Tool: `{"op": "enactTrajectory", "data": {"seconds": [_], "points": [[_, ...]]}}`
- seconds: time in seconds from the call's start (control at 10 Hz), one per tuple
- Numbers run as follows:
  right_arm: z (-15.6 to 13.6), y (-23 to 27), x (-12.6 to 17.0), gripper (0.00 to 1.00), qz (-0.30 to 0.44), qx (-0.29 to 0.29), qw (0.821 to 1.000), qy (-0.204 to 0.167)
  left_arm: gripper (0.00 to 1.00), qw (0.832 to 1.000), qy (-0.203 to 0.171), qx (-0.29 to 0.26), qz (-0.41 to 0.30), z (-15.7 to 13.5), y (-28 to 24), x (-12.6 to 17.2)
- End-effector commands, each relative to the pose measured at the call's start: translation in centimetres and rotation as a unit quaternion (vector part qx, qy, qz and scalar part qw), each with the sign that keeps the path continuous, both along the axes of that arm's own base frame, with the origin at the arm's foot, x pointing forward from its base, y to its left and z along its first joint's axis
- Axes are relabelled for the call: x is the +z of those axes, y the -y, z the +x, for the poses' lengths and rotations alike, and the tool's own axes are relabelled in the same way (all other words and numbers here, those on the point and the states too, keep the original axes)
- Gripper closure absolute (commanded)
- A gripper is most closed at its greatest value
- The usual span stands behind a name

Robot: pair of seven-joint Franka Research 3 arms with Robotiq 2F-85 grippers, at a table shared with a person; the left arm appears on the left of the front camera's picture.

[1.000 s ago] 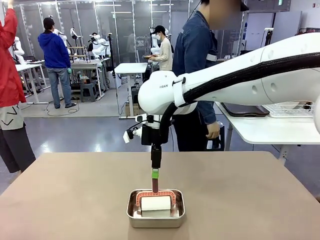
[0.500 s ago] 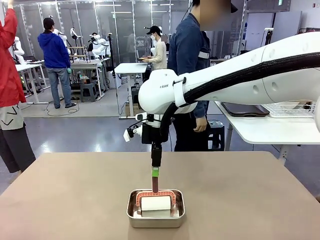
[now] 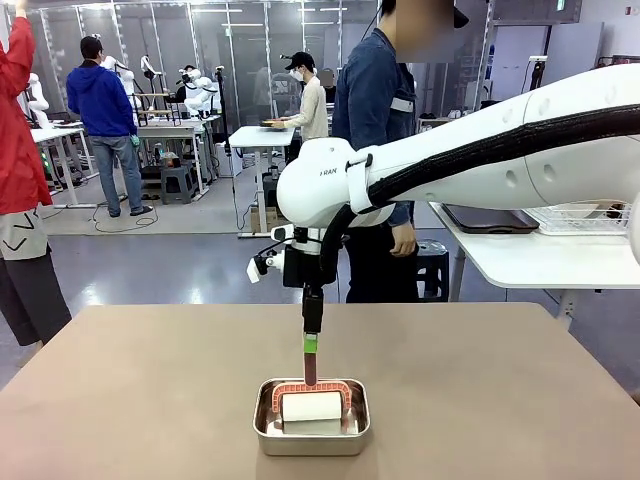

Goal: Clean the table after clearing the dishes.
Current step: Place the Lint Roller back on top of the Airtight Container.

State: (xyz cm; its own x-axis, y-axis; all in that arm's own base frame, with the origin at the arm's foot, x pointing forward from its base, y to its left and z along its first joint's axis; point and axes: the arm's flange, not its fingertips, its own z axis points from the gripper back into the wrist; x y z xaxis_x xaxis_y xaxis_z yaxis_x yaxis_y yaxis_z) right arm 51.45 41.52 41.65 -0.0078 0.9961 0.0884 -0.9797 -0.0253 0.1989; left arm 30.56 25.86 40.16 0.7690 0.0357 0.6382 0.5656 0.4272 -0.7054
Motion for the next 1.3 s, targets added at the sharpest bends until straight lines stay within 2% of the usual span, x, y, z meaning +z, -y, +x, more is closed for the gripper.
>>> {"op": "enactTrajectory", "data": {"seconds": [0.0,0.3,0.4,0.5,0.6,0.7,0.8,0.9,1.0,1.1,1.2], "points": [[-0.2,-0.1,0.1,0.0,0.002,0.001,1.0,-0.002,0.0,1.0,-0.001,-0.002,0.001,-0.5,0.1,0.3],[0.0,0.0,0.0,0.0,0.0,0.0,1.0,0.0,0.0,1.0,-0.001,-0.002,0.001,-0.5,0.1,0.3],[0.8,1.9,2.8,0.0,0.05,-0.041,0.998,-0.022,0.0,1.0,-0.001,-0.002,0.001,-0.5,0.1,0.3],[1.1,4.3,5.1,0.0,0.136,-0.092,0.983,-0.078,0.0,1.0,-0.001,-0.002,0.001,-0.5,0.1,0.3],[1.7,9.0,7.9,0.0,0.245,-0.141,0.95,-0.132,0.0,1.0,-0.001,-0.002,0.001,-0.5,0.1,0.3],[2.2,14.2,9.5,0.0,0.316,-0.187,0.914,-0.174,0.0,1.0,-0.001,-0.002,0.001,-0.5,0.1,0.3],[2.4,19.8,10.2,0.0,0.402,-0.243,0.855,-0.219,0.0,1.0,-0.001,-0.002,0.001,-0.5,0.1,0.3],[2.2,25.8,10.0,0.0,0.507,-0.27,0.773,-0.271,0.0,1.0,-0.001,-0.002,0.001,-0.5,0.1,0.3],[1.6,31.5,9.0,0.0,0.557,-0.316,0.711,-0.291,0.0,1.0,-0.001,-0.002,0.001,-0.5,0.1,0.3],[0.3,38.1,7.3,0.0,0.583,-0.385,0.658,-0.281,0.0,1.0,-0.001,-0.002,0.001,-0.5,0.1,0.3],[-1.9,44.0,5.9,0.0,0.605,-0.428,0.61,-0.28,0.0,1.0,-0.001,-0.002,0.001,-0.5,0.1,0.3]]}}
